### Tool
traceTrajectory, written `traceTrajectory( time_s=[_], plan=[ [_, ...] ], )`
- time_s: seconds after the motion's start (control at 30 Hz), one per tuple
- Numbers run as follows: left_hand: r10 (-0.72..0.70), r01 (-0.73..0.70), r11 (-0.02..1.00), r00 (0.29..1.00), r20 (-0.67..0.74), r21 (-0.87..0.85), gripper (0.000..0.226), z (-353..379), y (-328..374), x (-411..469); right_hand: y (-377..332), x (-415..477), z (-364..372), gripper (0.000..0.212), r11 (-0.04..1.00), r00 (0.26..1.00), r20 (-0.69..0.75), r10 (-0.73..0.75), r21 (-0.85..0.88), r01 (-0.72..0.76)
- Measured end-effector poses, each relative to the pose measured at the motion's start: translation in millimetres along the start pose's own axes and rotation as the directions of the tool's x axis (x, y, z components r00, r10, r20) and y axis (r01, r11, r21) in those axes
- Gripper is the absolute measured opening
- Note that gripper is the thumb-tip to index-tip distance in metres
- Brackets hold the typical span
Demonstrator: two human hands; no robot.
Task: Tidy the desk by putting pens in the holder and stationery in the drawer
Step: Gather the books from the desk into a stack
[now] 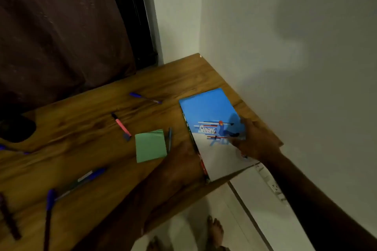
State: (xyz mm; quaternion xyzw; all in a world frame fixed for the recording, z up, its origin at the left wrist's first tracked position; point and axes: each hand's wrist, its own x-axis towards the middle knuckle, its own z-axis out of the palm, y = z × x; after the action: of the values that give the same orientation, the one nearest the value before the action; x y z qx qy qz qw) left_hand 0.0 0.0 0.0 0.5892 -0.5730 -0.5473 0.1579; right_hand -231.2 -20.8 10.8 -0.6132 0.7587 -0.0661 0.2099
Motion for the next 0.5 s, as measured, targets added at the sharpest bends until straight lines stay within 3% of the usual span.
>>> traceTrajectory(
  time_s=[0.1,0.27,0.37,0.5],
  plan=[
    [-0.138,0.121,0.976,0.987,-0.083,-0.181,0.045,23.8,-28.9,37.4,15.4,19.6,8.4,0.084,0.996,0.999,0.036,0.020,0.082,-0.023],
    [-0.327,0.250,0.887,0.934,-0.144,-0.388,0.017,38.6,16.3,20.9,32.9,42.6,20.7,0.079,0.965,0.993,0.119,0.019,0.257,-0.049],
    [-0.404,0.282,0.854,0.889,-0.216,-0.436,0.014,46.6,15.5,25.9,42.1,45.4,24.1,0.068,0.915,0.988,0.147,-0.047,0.404,-0.017],
    [-0.477,0.335,0.839,0.832,-0.285,-0.429,0.027,52.5,19.1,30.3,43.1,38.4,15.7,0.058,0.863,0.979,0.182,-0.094,0.506,-0.012]
  ],
)
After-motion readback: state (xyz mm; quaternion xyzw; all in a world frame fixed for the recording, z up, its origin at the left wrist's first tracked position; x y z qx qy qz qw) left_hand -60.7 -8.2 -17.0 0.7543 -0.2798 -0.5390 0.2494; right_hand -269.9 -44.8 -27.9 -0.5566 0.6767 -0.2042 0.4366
